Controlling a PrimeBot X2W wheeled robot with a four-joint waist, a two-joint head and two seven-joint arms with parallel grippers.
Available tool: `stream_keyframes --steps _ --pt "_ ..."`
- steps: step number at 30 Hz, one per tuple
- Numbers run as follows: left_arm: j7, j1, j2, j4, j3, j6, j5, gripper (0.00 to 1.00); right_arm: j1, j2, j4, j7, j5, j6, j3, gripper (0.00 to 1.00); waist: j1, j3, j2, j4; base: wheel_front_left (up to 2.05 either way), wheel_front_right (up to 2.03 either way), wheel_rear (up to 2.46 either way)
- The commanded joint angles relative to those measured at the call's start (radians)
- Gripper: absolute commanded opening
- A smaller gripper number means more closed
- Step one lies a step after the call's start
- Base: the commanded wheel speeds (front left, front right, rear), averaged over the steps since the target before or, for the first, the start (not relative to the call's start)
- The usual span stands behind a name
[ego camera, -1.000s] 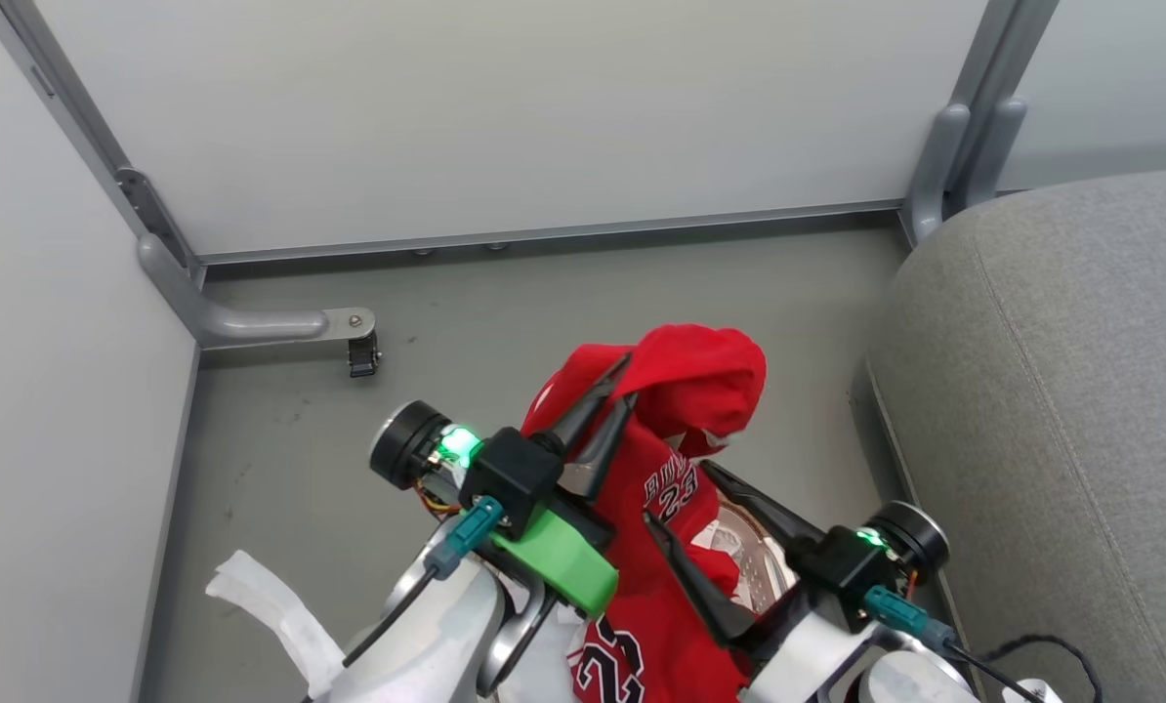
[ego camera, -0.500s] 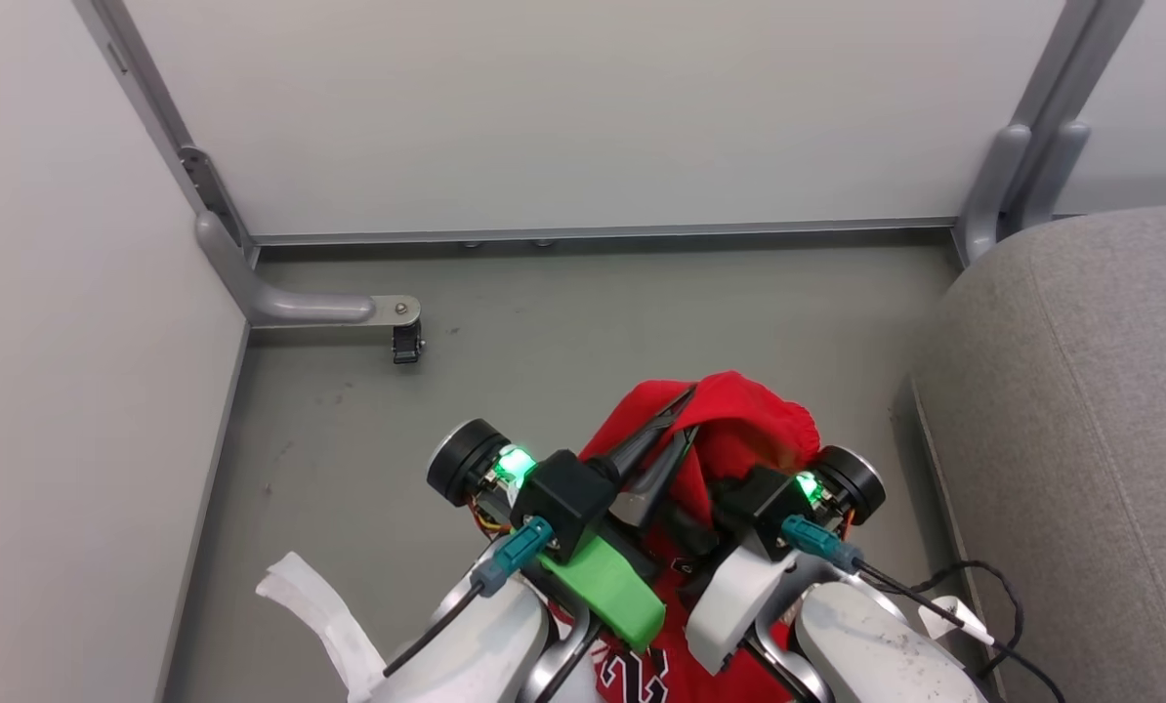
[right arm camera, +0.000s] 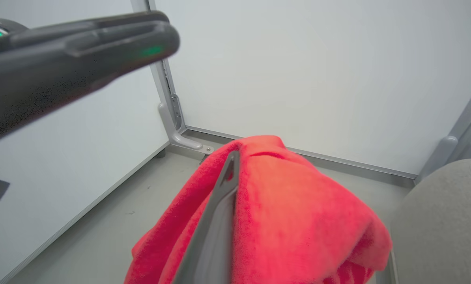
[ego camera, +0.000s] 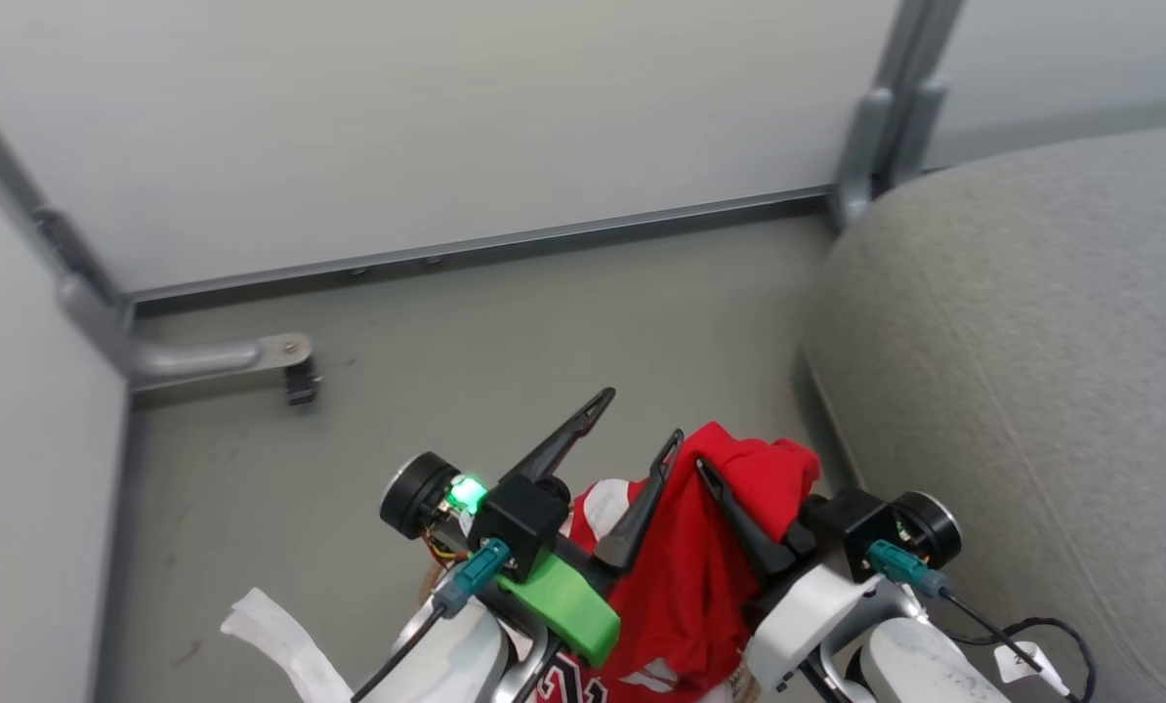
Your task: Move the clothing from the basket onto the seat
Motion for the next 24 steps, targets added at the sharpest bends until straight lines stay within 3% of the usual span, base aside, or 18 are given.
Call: stream_keyframes --steps 1,5,11,17,24 --pt "0.001 0.012 0.001 -0.002 0.013 -0.003 0.010 1.00 0.008 -0.006 -0.010 -0.001 -0.007 -0.001 -0.008 0.00 0.0001 0.036 -0.0001 -0.209 0.00 0.00 0.00" --pt "0.001 0.009 -0.003 -0.009 0.020 -0.003 0.023 1.00 0.000 -0.023 -0.025 -0.001 -0.010 -0.001 -0.033 0.00 0.0001 0.064 -0.0001 -0.308 0.00 0.00 0.00" --pt "0.001 -0.003 0.005 -0.002 0.005 -0.003 0.032 1.00 -0.058 -0.067 -0.041 -0.001 -0.034 -0.001 -0.083 0.00 0.0001 0.117 -0.0001 -0.365 0.00 0.00 0.00" --pt "0.001 -0.042 0.039 -0.008 -0.023 -0.003 0.042 1.00 -0.212 -0.149 -0.044 -0.001 -0.087 -0.001 -0.193 0.00 0.0001 0.222 -0.0001 -0.329 0.00 0.00 0.00" --pt "0.001 -0.119 0.089 -0.023 -0.060 -0.003 0.045 1.00 -0.476 -0.273 -0.005 0.000 -0.111 -0.001 -0.401 0.00 0.0001 0.387 -0.0001 -0.243 0.00 0.00 0.00"
